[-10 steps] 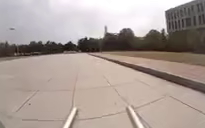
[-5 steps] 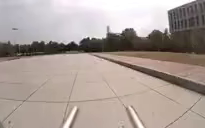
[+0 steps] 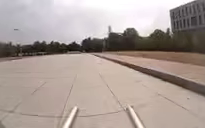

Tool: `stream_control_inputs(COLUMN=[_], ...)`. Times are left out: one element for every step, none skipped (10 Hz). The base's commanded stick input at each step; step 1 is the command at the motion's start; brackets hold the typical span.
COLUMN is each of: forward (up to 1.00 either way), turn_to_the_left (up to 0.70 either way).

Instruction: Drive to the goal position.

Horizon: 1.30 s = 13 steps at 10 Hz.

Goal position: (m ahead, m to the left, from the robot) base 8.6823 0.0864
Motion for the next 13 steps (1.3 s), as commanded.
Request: stream_control_inputs(forward=[0.7, 0.7, 0.7, 0.7, 0.7, 0.7, 0.7, 0.7, 0.7, 0.7, 0.7, 0.7, 0.7], turn_to_the_left=[0.0, 0.0, 0.0, 0.0, 0.0, 0.0, 0.0, 0.0, 0.0, 0.0, 0.0, 0.0, 0.0])
